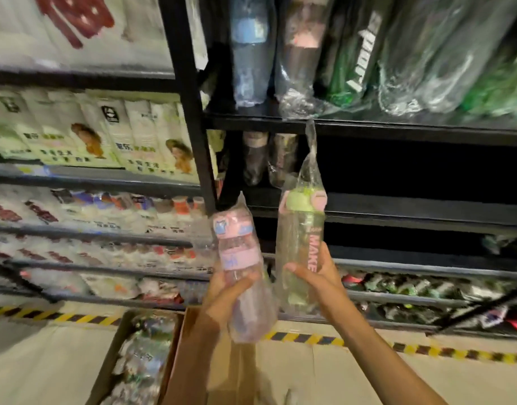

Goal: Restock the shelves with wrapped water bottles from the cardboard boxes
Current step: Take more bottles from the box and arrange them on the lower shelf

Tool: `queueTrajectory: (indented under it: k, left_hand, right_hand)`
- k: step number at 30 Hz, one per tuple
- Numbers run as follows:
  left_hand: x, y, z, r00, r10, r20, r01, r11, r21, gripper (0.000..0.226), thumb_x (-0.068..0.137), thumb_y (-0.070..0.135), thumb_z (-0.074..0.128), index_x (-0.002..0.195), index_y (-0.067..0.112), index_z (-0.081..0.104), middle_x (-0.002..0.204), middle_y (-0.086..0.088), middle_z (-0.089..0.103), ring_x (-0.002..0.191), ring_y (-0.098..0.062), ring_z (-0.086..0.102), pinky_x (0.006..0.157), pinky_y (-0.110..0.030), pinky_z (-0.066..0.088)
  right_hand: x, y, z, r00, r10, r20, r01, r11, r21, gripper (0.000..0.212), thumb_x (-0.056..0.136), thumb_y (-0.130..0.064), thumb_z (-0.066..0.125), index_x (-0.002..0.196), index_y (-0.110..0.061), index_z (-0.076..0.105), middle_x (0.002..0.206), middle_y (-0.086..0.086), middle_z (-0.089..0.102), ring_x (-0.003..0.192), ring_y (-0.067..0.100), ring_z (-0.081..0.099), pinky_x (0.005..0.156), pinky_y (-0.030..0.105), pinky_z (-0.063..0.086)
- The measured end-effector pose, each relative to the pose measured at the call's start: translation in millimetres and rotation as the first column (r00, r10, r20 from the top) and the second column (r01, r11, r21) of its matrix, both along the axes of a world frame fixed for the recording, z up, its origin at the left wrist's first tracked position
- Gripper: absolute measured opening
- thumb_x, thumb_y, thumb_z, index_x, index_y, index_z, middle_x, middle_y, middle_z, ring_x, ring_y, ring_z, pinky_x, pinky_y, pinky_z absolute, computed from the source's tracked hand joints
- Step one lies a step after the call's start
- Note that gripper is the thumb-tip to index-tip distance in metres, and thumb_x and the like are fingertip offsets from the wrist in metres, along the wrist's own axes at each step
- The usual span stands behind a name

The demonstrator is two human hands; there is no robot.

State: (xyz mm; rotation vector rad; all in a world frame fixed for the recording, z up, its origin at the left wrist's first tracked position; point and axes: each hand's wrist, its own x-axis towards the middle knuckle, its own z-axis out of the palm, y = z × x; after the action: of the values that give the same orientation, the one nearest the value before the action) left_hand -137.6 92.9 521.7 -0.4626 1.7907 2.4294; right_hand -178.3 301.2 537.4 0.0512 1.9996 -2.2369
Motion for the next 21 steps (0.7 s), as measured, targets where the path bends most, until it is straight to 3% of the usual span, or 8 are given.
queueTrajectory:
  k: [4,7,9,14,16,19,21]
  left_hand:
    - [-9.6,60.1,13.8,0.988,-0.14,-0.068,0.139,0.99,-0.011,0.069,0.081,0.021,0.085,0.143,0.023,0.054,0.127,-0.005,0.073,0.118,-0.025,0.069,0.103,-0.048,0.053]
    - [-25.0,100.1,21.4,0.967,-0.219,-0.131,0.211,0.975,-0.074,0.064,0.088,0.019,0.08,0.144,0.032,0.051,0.133,0.0,0.069,0.126,-0.021,0.065,0.105,-0.045,0.051]
    - [-39.1,125.4,26.1,0.969,-0.207,-0.136,0.194,0.976,-0.098,0.07,0.084,0.021,0.084,0.143,0.033,0.049,0.132,0.003,0.07,0.125,-0.019,0.065,0.107,-0.046,0.051]
    - [-77.7,183.6,33.6,0.969,-0.188,-0.163,0.156,0.969,-0.189,0.067,0.081,0.025,0.085,0.14,0.029,0.053,0.128,-0.001,0.071,0.12,-0.022,0.068,0.108,-0.055,0.049]
    - [-91.3,201.3,33.7,0.965,-0.183,-0.186,0.142,0.966,-0.214,0.06,0.087,0.023,0.083,0.14,0.028,0.055,0.129,-0.005,0.071,0.121,-0.026,0.067,0.108,-0.058,0.049]
    - [-111.4,221.9,30.2,0.967,-0.162,-0.197,0.122,0.971,-0.204,0.053,0.093,0.015,0.077,0.141,0.025,0.055,0.129,-0.014,0.069,0.12,-0.037,0.067,0.105,-0.063,0.05]
    - [-124.6,232.2,27.5,0.974,-0.132,-0.186,0.094,0.975,-0.199,0.052,0.094,0.013,0.077,0.14,0.023,0.056,0.129,-0.017,0.069,0.119,-0.041,0.067,0.105,-0.065,0.049]
  right_hand:
    - [14.3,63.2,-1.6,0.996,-0.091,-0.004,0.091,0.996,-0.002,0.087,0.066,-0.03,0.093,0.14,-0.03,0.048,0.122,0.0,0.073,0.114,0.023,0.071,0.092,0.038,0.059]
    - [18.3,107.9,-4.8,0.992,-0.125,0.017,0.126,0.992,-0.024,0.095,0.064,-0.034,0.095,0.145,-0.034,0.046,0.126,0.003,0.072,0.116,0.027,0.071,0.1,0.051,0.056]
    - [17.2,134.2,-5.6,0.992,-0.126,0.014,0.127,0.991,-0.044,0.091,0.063,-0.037,0.093,0.143,-0.034,0.049,0.124,0.003,0.074,0.115,0.026,0.072,0.101,0.053,0.055]
    - [3.1,196.3,-7.8,0.994,-0.106,0.022,0.108,0.99,-0.09,0.073,0.073,-0.026,0.087,0.138,-0.034,0.054,0.122,0.002,0.075,0.113,0.025,0.072,0.095,0.045,0.058]
    - [-5.7,215.8,-6.3,0.995,-0.092,0.034,0.096,0.989,-0.11,0.073,0.072,-0.034,0.088,0.138,-0.034,0.054,0.122,0.002,0.075,0.113,0.025,0.072,0.092,0.042,0.059]
    - [-16.5,239.6,-4.0,0.993,-0.073,0.09,0.087,0.983,-0.163,0.09,0.063,-0.053,0.094,0.141,-0.033,0.053,0.121,-0.002,0.076,0.11,0.021,0.074,0.083,0.034,0.061]
    - [-23.1,252.8,-0.8,0.995,-0.036,0.096,0.054,0.98,-0.193,0.072,0.077,-0.044,0.084,0.141,-0.034,0.053,0.12,-0.006,0.076,0.108,0.016,0.074,0.078,0.028,0.061]
